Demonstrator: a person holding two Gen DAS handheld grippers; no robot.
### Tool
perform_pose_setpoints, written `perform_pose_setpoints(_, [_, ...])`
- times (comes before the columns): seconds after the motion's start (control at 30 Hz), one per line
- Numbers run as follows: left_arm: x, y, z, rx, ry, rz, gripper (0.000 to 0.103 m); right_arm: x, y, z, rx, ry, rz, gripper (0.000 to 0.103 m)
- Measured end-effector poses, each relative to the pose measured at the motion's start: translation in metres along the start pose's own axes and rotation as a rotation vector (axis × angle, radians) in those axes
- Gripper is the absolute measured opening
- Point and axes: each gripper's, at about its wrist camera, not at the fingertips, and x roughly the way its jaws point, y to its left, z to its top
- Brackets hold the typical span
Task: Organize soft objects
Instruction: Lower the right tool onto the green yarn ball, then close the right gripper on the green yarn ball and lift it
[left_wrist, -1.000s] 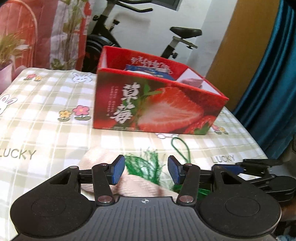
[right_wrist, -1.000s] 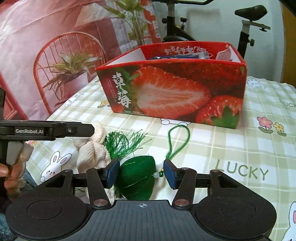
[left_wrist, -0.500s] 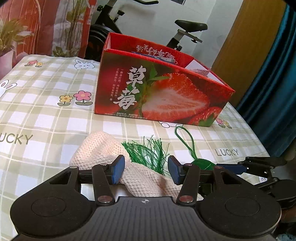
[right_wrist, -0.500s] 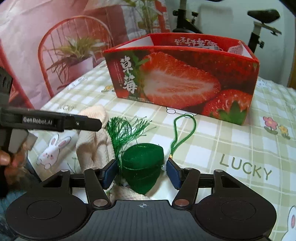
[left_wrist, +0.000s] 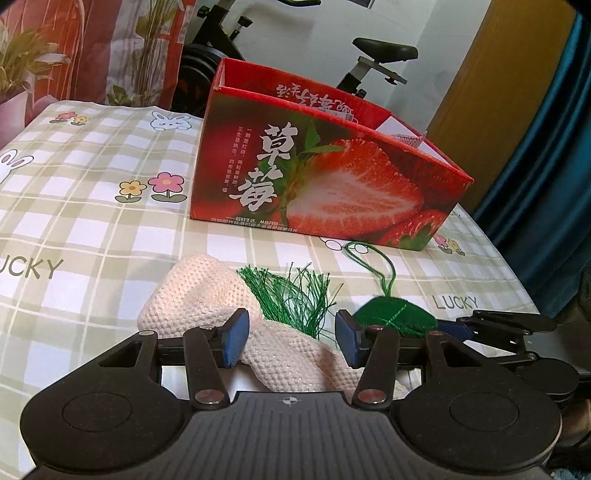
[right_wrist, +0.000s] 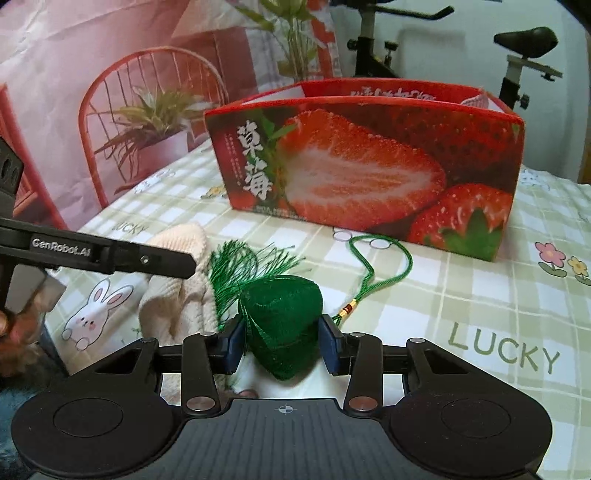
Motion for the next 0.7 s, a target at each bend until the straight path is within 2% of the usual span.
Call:
perform_pose_setpoints(0.27, [0.004, 0.001, -0.003, 0.001, 0.002, -0.003, 0.054, 0.003, -0.003, -0.003, 0.004, -0.058, -0.064, 0.038])
perform_pose_setpoints(0.7, [0.006, 0.001, -0.005, 0.004, 0.001, 0.0, 0.054, 0.0, -0.039, -0.008, 0.204, -0.124, -0.168, 0.039])
